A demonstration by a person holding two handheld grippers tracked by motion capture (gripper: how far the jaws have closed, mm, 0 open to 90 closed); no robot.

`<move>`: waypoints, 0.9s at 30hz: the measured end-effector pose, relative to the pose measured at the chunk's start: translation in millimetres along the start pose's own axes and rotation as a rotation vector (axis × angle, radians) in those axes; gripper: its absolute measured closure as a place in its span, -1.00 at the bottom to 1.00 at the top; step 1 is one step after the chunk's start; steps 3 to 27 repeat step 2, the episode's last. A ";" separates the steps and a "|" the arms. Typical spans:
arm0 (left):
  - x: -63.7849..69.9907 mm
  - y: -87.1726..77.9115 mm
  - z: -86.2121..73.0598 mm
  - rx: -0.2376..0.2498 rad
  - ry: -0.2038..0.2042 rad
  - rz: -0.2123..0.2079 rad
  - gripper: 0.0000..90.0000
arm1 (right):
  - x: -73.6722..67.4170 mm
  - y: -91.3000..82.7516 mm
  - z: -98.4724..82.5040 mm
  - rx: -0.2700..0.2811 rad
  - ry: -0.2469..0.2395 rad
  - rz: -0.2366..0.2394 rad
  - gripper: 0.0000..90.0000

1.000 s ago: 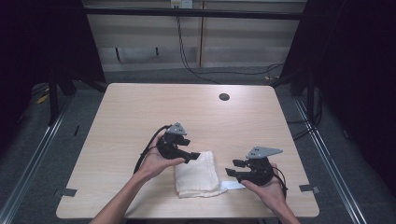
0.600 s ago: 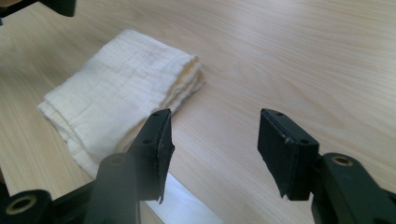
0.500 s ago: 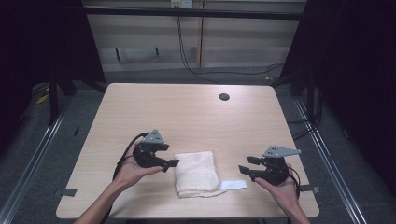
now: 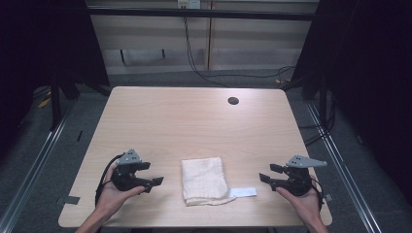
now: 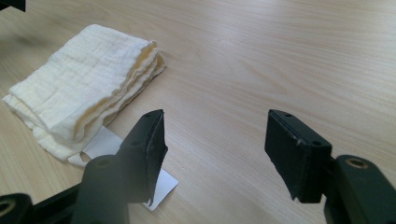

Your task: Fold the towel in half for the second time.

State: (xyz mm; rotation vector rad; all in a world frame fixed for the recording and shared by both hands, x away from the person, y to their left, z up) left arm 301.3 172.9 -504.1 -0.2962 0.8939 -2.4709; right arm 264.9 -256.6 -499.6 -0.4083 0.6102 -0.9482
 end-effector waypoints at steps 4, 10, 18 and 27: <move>1.6 -2.0 -3.9 0.013 -0.003 -0.005 -0.52 | 0.7 0.4 -0.7 0.003 -0.012 -0.009 -0.19; 1.6 -2.0 -3.9 0.013 -0.003 -0.005 -0.52 | 0.7 0.4 -0.7 0.003 -0.012 -0.009 -0.19; 1.6 -2.0 -3.9 0.013 -0.003 -0.005 -0.52 | 0.7 0.4 -0.7 0.003 -0.012 -0.009 -0.19; 1.6 -2.0 -3.9 0.013 -0.003 -0.005 -0.52 | 0.7 0.4 -0.7 0.003 -0.012 -0.009 -0.19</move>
Point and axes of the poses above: each handheld gripper's, and its own axes: y roughly forward along the jaws, z roughly out of its top, x roughly to its right, the point moved 6 cm from there along y, roughly forward along the jaws, and after that the axes turned 10 degrees about y, right-handed, at the moved point
